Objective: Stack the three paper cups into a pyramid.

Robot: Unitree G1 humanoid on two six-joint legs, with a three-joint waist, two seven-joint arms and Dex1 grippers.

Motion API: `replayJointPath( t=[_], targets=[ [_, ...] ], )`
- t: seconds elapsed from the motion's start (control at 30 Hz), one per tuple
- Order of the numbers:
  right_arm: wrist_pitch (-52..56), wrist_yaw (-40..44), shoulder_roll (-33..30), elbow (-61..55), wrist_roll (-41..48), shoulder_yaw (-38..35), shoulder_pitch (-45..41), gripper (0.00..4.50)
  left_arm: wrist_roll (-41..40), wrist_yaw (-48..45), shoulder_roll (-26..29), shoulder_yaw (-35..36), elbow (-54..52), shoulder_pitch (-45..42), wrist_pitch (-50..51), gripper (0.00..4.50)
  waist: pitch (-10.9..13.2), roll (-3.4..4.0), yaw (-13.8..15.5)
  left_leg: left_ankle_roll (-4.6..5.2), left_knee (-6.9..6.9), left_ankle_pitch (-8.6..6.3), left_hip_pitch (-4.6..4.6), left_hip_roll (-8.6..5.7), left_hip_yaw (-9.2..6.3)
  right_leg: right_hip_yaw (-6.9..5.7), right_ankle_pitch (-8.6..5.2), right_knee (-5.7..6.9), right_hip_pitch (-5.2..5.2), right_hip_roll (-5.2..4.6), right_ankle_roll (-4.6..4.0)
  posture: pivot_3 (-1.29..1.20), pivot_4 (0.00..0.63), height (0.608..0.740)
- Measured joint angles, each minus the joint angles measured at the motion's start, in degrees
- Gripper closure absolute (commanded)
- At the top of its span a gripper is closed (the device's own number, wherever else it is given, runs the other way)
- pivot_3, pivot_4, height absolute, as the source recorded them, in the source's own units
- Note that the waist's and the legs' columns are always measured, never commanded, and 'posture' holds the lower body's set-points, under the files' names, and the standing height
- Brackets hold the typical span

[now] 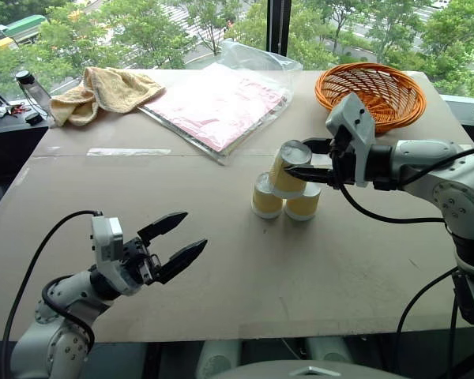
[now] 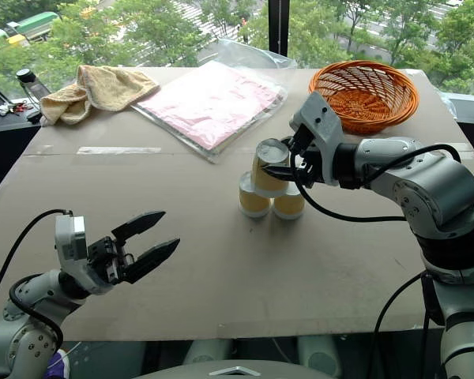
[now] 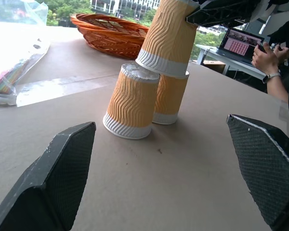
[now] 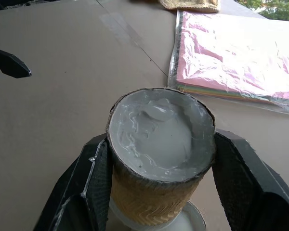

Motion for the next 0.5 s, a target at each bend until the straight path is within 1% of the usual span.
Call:
replayJointPath(
  t=[0.27, 0.3, 0.33, 0.37, 0.4, 0.5],
  targets=[
    [-0.3, 0.3, 0.0, 0.0, -1.6, -0.3, 0.1, 2.3, 0.0, -0.1, 0.0, 0.0, 0.0, -0.9, 0.0, 0.0, 0.0, 0.0, 0.0, 0.0, 0.0, 0.0, 0.0, 0.0, 0.0, 0.0, -0.01, 0.0, 0.0, 0.0, -0.01, 0.0, 0.15, 0.74],
    [-0.8, 0.5, 0.0, 0.0, -2.4, 0.2, 0.5, 1.29, 0.0, -0.2, 0.0, 0.0, 0.1, -0.9, 0.0, 0.0, 0.0, 0.0, 0.0, 0.0, 0.0, 0.0, 0.0, 0.0, 0.01, 0.0, 0.0, 0.0, 0.0, 0.0, 0.0, 0.0, 0.15, 0.74],
    [-1.1, 0.6, 0.0, 0.0, -2.9, 0.7, 0.8, 1.04, 0.0, -0.2, 0.0, 0.0, 0.1, -1.0, 0.0, 0.0, 0.0, 0.0, 0.0, 0.0, 0.0, 0.0, 0.0, 0.0, 0.01, 0.0, 0.0, 0.0, 0.0, 0.0, 0.0, 0.0, 0.15, 0.74],
    [-1.7, 1.0, -0.1, 0.2, -3.7, 1.3, 1.5, 0.67, 0.0, -0.3, 0.0, 0.0, 0.1, -1.0, 0.0, 0.0, 0.0, 0.0, 0.0, 0.0, 0.0, 0.0, 0.0, 0.0, 0.01, 0.0, 0.0, -0.01, 0.0, 0.0, 0.0, 0.0, 0.15, 0.74],
    [-2.8, 2.0, -0.7, 0.3, -4.7, 2.4, 2.7, 0.06, 0.0, -0.3, 0.0, 0.0, 0.1, -1.0, 0.0, 0.0, 0.0, 0.0, 0.1, 0.0, 0.0, 0.0, -0.01, 0.0, 0.01, 0.0, 0.0, -0.01, 0.0, 0.0, 0.0, 0.0, 0.15, 0.74],
    [-3.7, 2.6, -1.0, 0.2, -5.6, 2.8, 3.6, 0.06, 0.0, -0.4, 0.0, 0.0, 0.1, -1.0, 0.0, 0.0, 0.0, 0.01, 0.1, 0.0, 0.0, 0.0, 0.0, 0.0, 0.01, 0.0, 0.0, -0.01, 0.0, 0.0, 0.0, 0.0, 0.15, 0.74]
  ],
)
